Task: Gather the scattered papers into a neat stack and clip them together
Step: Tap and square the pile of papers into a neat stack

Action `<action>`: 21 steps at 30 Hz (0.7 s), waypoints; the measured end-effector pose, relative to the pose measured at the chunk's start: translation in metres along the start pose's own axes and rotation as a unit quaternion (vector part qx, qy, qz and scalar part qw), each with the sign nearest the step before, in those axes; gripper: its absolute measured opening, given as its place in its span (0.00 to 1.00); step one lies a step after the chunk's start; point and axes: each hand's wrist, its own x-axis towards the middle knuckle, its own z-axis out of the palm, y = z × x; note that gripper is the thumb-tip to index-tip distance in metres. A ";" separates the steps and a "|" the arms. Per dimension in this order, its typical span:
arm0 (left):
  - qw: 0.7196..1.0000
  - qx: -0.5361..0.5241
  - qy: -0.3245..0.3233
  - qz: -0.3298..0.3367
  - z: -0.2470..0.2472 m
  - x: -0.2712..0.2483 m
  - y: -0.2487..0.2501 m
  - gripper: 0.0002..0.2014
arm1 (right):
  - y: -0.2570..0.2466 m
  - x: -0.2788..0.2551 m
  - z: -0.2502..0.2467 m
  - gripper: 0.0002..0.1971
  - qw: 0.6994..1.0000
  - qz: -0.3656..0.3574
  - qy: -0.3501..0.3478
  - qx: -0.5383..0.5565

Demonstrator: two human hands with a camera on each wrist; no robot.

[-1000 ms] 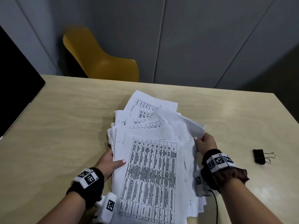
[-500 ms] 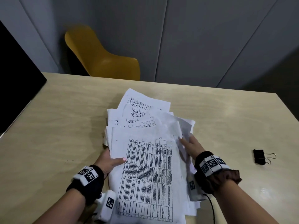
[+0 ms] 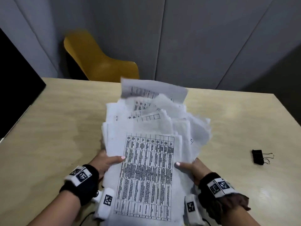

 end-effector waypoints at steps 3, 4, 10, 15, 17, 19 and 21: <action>0.998 0.044 0.030 -0.017 -0.002 0.006 -0.008 0.58 | 0.012 0.007 -0.004 0.24 0.995 0.019 0.057 -0.076; 0.998 0.041 0.046 -0.015 -0.002 0.009 -0.010 0.51 | 0.016 0.008 -0.003 0.25 0.994 0.025 0.071 -0.079; 0.957 -0.042 0.272 0.092 -0.001 0.030 -0.002 0.09 | 0.027 0.013 -0.008 0.20 0.992 0.042 0.106 -0.048; 0.935 0.027 0.332 0.119 -0.018 0.037 -0.001 0.02 | 0.026 0.013 -0.009 0.28 0.995 0.040 0.090 -0.015; 0.936 0.059 0.332 0.104 -0.023 0.032 -0.006 0.05 | 0.027 0.015 -0.009 0.32 0.996 0.041 0.080 0.015; 0.952 0.067 0.291 0.065 -0.024 0.020 -0.012 0.07 | 0.028 0.016 -0.009 0.33 0.996 0.043 0.077 0.027; 0.977 0.039 0.208 0.017 -0.023 0.003 -0.016 0.08 | 0.026 0.016 -0.009 0.27 0.997 0.035 0.068 0.029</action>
